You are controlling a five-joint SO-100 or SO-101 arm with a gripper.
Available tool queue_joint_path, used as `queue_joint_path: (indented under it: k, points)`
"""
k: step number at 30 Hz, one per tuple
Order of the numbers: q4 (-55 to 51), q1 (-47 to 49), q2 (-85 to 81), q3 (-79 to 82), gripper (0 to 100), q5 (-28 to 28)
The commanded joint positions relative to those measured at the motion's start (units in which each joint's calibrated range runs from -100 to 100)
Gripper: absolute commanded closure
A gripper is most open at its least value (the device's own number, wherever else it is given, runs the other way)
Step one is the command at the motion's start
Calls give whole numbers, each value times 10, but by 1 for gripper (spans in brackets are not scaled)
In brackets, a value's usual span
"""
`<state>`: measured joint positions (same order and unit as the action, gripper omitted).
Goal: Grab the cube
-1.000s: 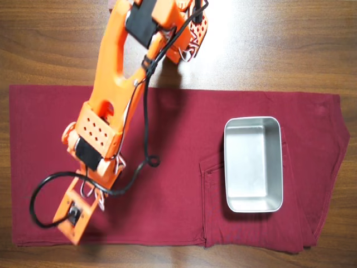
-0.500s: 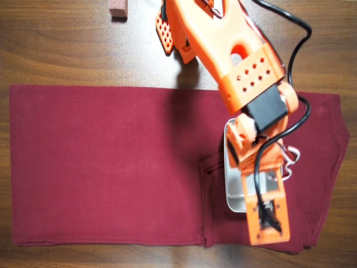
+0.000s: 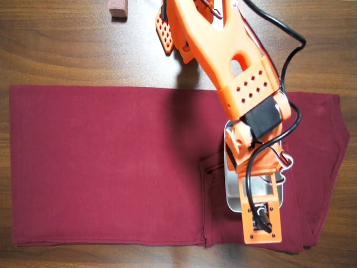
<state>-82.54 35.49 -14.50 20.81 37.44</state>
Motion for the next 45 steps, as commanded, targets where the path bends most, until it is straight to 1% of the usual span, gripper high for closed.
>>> queue_joint_path:
  k: [1,2,3,5,6,7,8,10,12,14,17,20,22,24,26,30,31,32,45]
  points:
    - [51,-67,-70,16,88,11]
    - [106,-105,-110,43,95,20]
    - [171,-146,-159,87,100,32]
    - [300,-223,-257,207,100,65]
    - [399,-252,-323,305,97,78]
    - [420,-272,-386,373,96,85]
    - [398,-289,-437,423,95,86]
    - [405,-312,-542,545,96,100]
    - [344,-318,-628,612,97,104]
    - [309,-322,-688,664,100,107]
    - [267,-339,-741,710,100,113]
    - [259,-366,-801,780,100,125]
    - [208,-370,-839,791,100,123]
    - [177,-371,-839,791,100,118]
    - [89,-382,-839,791,100,115]
    - [-159,-381,-839,792,100,122]
    - [-175,-379,-839,792,100,105]
    - [-175,-378,-839,792,100,103]
    - [-175,-378,-839,792,99,103]
